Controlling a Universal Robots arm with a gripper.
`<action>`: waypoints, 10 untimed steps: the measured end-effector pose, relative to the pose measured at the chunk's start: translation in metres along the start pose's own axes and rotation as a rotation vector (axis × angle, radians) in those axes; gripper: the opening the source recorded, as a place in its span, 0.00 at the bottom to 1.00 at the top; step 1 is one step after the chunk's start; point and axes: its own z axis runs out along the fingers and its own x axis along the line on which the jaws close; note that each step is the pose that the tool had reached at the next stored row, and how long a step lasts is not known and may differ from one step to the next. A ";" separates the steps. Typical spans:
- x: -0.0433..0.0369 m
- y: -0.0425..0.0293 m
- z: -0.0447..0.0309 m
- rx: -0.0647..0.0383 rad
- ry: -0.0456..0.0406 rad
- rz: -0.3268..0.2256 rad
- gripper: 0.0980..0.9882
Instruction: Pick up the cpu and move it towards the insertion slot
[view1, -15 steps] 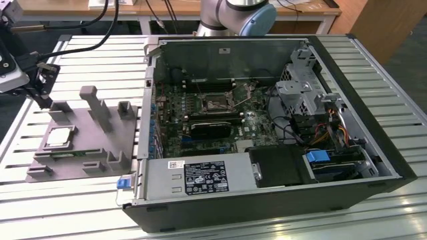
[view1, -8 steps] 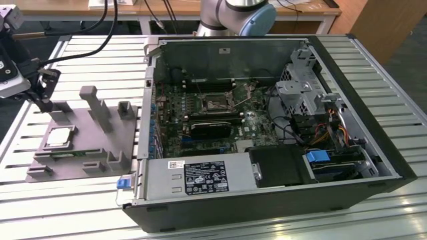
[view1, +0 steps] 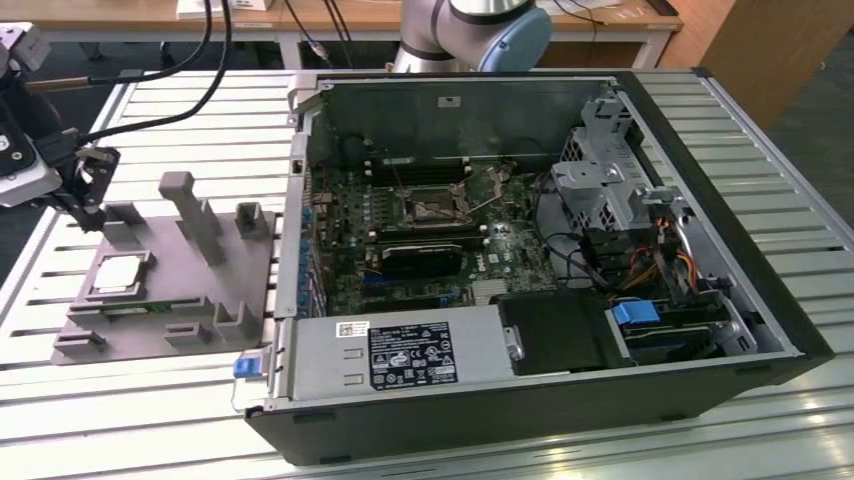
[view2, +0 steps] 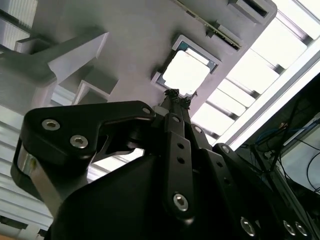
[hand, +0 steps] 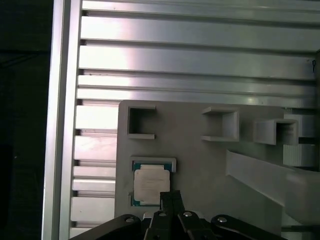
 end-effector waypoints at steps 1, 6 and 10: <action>0.0009 0.0000 0.0012 0.000 -0.0001 0.000 0.00; 0.0050 -0.0003 0.0089 0.000 -0.0001 0.000 0.00; 0.0074 -0.0005 0.0160 0.000 -0.0002 0.000 0.00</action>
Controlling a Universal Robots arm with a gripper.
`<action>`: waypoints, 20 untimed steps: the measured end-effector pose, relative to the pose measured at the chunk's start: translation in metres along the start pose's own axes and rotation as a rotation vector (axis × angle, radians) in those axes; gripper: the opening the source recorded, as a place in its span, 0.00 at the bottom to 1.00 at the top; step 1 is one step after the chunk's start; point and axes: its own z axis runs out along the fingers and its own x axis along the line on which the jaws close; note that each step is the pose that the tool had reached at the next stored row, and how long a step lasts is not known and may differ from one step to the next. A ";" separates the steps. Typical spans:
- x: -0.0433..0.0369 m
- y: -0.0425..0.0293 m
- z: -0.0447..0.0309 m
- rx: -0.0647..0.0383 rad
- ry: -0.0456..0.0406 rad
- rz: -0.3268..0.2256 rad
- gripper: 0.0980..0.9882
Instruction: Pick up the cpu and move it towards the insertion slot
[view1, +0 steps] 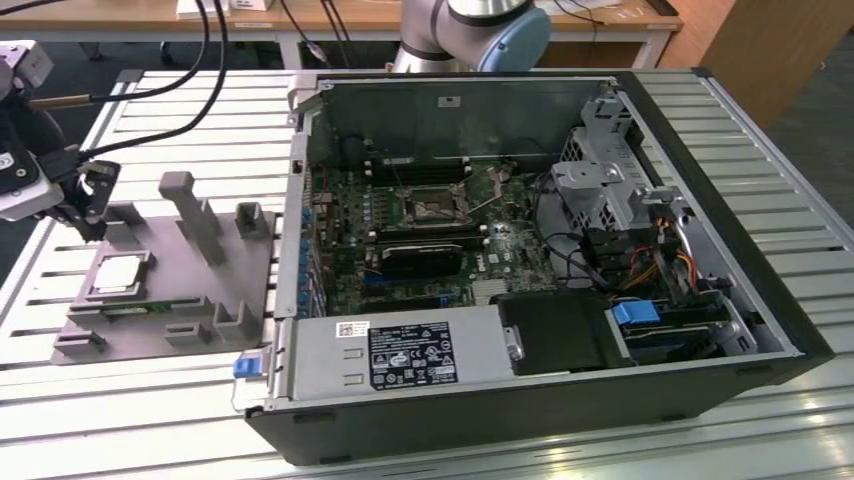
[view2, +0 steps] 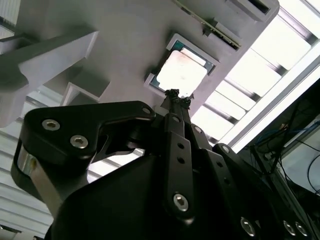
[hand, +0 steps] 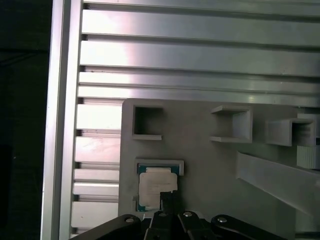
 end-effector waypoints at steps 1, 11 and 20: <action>0.0005 -0.0001 0.0018 0.000 0.0000 0.000 0.00; 0.0030 -0.0032 0.0194 0.000 0.0002 0.000 0.00; 0.0037 -0.0102 0.0342 0.000 0.0001 0.000 0.00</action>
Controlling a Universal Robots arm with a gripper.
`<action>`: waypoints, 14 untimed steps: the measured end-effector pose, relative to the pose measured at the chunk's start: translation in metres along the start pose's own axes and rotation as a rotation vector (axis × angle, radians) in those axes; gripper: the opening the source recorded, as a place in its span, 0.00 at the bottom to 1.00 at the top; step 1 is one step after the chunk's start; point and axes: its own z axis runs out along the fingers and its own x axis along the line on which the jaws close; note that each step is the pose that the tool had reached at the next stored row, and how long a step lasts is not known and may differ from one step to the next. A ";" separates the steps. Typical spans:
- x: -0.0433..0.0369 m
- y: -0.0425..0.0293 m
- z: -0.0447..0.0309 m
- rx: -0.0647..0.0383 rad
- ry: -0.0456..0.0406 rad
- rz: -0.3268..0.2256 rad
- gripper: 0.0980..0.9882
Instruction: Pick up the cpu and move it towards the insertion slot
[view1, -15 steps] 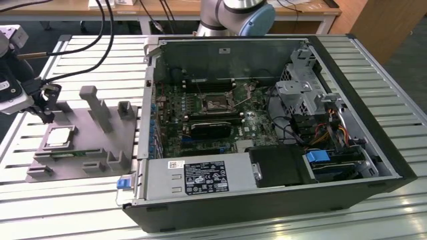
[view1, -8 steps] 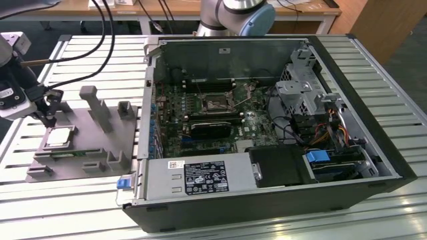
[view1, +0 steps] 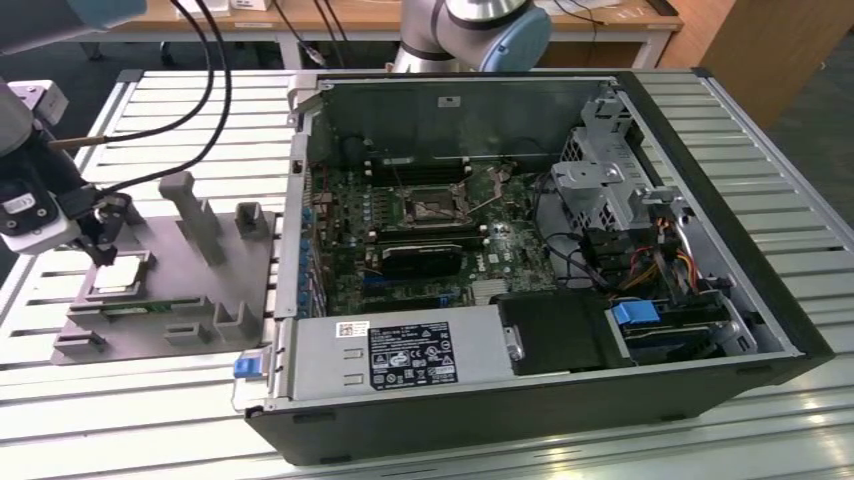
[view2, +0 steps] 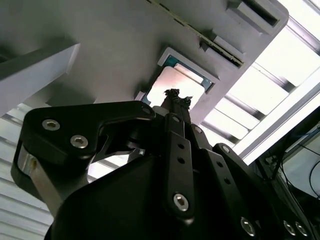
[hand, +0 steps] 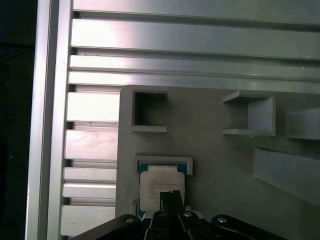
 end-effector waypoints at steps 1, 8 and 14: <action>0.0000 -0.0002 0.0018 0.000 -0.0001 0.000 0.00; 0.0014 -0.0011 0.0145 0.000 -0.0001 0.000 0.00; 0.0042 -0.0016 0.0229 0.000 0.0000 0.000 0.00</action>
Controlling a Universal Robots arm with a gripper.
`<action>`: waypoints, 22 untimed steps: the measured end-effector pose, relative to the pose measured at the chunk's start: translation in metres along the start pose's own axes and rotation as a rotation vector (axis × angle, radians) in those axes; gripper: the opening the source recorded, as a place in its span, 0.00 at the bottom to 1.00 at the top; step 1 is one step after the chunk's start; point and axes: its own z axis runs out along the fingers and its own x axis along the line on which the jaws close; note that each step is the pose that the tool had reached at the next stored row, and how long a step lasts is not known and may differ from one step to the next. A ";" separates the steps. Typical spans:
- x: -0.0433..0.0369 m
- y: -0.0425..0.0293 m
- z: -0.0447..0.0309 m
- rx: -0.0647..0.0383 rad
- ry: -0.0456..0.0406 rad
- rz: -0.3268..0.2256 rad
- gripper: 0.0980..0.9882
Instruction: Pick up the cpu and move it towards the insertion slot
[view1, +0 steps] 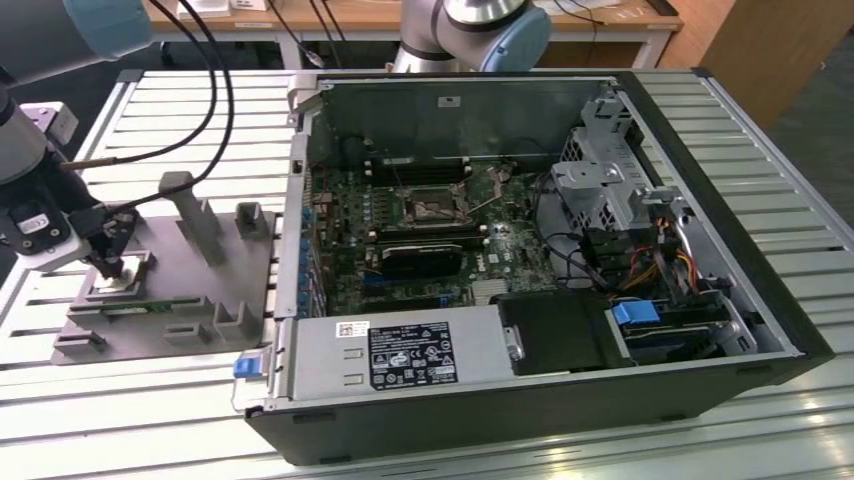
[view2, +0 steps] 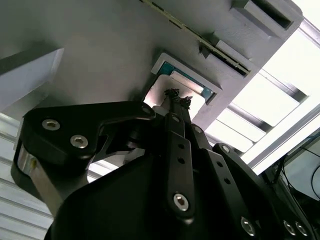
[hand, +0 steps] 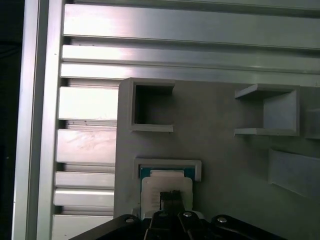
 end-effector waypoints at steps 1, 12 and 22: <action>0.0001 0.0000 0.0001 0.000 -0.0001 0.000 0.00; 0.0004 0.0000 0.0000 0.000 0.0000 0.000 0.22; 0.0007 0.0000 0.0002 0.000 -0.0001 0.000 0.62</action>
